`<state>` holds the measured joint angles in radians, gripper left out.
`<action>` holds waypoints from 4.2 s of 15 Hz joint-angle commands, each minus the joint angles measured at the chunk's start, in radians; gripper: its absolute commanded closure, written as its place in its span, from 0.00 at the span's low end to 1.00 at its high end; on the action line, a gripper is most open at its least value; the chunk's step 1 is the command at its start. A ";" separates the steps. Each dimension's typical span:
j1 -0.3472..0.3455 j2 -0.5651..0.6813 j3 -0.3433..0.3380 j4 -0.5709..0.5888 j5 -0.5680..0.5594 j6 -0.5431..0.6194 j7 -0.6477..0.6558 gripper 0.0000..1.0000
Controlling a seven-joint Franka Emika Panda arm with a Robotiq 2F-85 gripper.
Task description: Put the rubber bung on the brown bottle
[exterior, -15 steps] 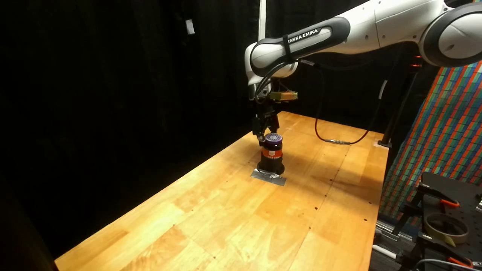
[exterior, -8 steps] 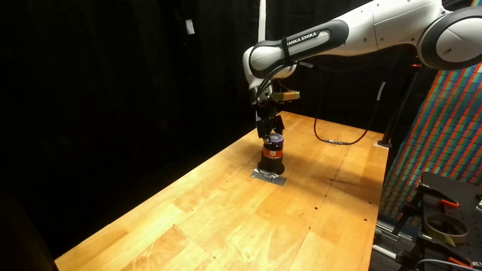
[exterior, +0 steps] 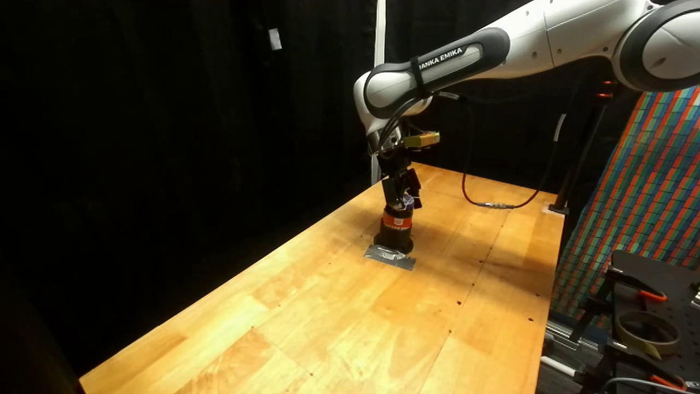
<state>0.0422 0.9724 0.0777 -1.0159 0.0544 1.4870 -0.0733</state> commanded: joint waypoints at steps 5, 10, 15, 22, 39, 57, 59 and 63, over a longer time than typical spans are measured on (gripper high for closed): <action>-0.001 -0.257 -0.031 -0.387 -0.108 0.194 -0.081 0.00; -0.003 -0.381 -0.041 -0.608 -0.209 0.419 -0.134 0.00; -0.017 -0.475 -0.039 -0.849 -0.274 0.794 -0.165 0.34; -0.101 -0.609 -0.008 -1.221 -0.231 1.360 -0.280 0.89; -0.234 -0.453 -0.058 -1.643 -0.527 2.717 -0.297 0.97; -0.094 -0.803 0.001 -1.628 -0.023 2.269 -0.369 0.38; 0.011 -0.912 -0.066 -1.632 0.157 2.098 -0.475 0.22; 0.159 -0.958 -0.272 -1.587 0.508 1.922 -0.802 0.00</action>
<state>0.1441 0.0375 -0.0976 -2.6015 0.3735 3.4564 -0.6803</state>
